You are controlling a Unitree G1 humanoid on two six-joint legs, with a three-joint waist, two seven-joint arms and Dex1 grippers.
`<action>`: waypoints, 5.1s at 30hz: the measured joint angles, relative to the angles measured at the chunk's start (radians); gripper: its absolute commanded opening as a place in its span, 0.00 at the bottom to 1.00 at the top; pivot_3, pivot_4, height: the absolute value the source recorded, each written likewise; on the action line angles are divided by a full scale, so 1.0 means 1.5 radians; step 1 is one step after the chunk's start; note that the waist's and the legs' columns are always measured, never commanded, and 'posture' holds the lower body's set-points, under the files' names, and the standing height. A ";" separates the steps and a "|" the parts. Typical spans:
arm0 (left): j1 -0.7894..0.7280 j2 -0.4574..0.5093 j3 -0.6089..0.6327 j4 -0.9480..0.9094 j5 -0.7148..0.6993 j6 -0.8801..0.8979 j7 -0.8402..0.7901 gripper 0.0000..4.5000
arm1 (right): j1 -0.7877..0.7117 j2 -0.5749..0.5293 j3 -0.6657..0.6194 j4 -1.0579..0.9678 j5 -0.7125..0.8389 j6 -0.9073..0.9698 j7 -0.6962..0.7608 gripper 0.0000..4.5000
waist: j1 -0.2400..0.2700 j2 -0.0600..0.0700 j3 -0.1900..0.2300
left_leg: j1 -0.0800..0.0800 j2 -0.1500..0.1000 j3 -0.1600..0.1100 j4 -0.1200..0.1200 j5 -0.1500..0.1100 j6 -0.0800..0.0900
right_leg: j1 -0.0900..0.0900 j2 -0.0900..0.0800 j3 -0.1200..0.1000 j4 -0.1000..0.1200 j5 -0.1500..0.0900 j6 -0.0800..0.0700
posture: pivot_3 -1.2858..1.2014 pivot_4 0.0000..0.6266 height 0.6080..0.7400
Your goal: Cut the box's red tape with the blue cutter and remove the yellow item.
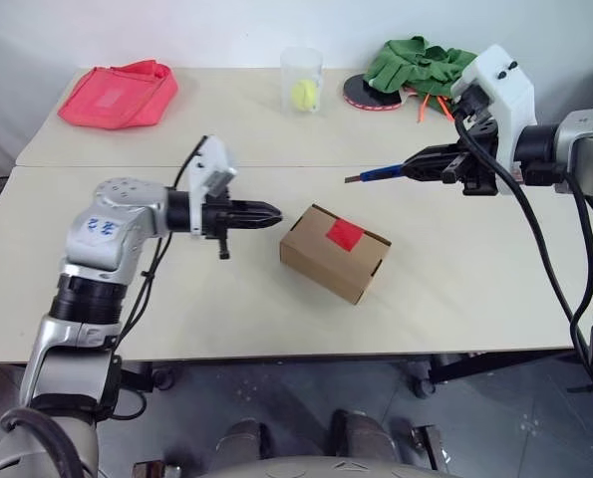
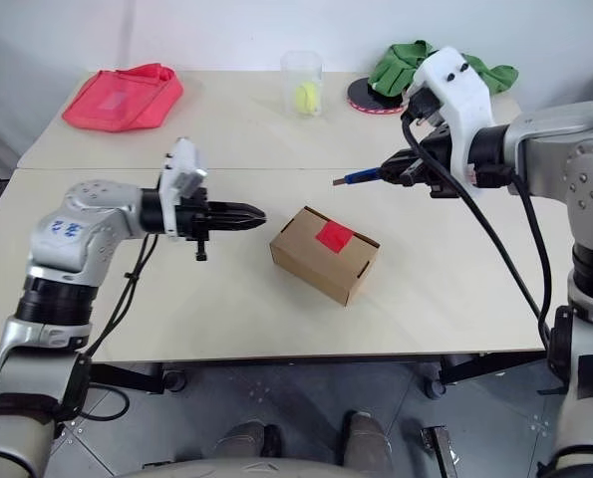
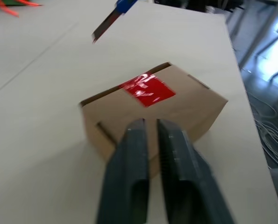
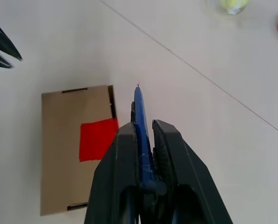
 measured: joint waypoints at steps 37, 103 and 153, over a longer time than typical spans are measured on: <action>-0.147 -0.108 -0.148 0.245 0.199 -0.086 -0.085 0.00 | 0.057 0.050 0.114 0.052 -0.062 -0.150 0.001 0.04 | 0.012 0.000 0.000 | -0.001 0.000 0.001 0.002 0.000 0.000 | 0.000 0.000 0.000 0.000 0.000 0.000 | 0.52 0.24 1.00; -0.182 -0.158 -0.187 0.229 0.303 -0.019 -0.048 0.00 | -0.035 -0.144 0.341 0.121 -0.321 -0.287 0.425 0.04 | 0.030 0.000 -0.001 | 0.001 0.000 0.000 0.007 0.000 0.001 | 0.003 0.000 0.001 0.001 0.000 0.000 | 0.52 0.24 1.00; -0.140 -0.175 -0.161 0.185 0.300 0.014 -0.055 0.00 | 0.804 0.159 -0.289 0.001 -0.257 -0.613 -0.071 0.92 | 0.030 0.003 -0.006 | 0.011 -0.002 -0.005 0.003 -0.001 0.004 | 0.015 -0.001 0.003 -0.006 0.000 0.000 | 0.52 0.24 1.00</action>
